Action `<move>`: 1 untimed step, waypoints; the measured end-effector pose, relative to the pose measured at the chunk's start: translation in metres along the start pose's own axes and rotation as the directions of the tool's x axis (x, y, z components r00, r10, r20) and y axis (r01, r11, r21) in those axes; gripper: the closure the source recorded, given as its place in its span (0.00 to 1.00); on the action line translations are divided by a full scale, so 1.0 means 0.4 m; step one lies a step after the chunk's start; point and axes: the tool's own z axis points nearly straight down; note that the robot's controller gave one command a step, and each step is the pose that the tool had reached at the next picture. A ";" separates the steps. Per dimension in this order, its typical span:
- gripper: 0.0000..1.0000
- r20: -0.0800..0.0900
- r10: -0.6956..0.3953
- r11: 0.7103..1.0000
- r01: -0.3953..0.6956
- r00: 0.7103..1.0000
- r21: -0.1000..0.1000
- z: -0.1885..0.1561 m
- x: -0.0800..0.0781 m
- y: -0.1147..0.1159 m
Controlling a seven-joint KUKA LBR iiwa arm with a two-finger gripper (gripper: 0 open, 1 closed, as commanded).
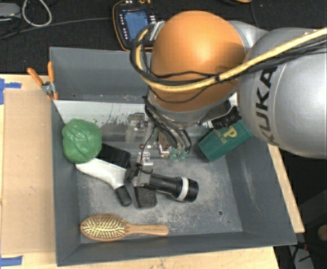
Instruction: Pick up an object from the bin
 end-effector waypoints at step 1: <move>1.00 -0.016 -0.013 1.000 0.014 1.000 0.006 0.097 -0.014 -0.036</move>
Offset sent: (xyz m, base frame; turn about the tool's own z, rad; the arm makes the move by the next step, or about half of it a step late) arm 0.0000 0.0000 0.0000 0.0000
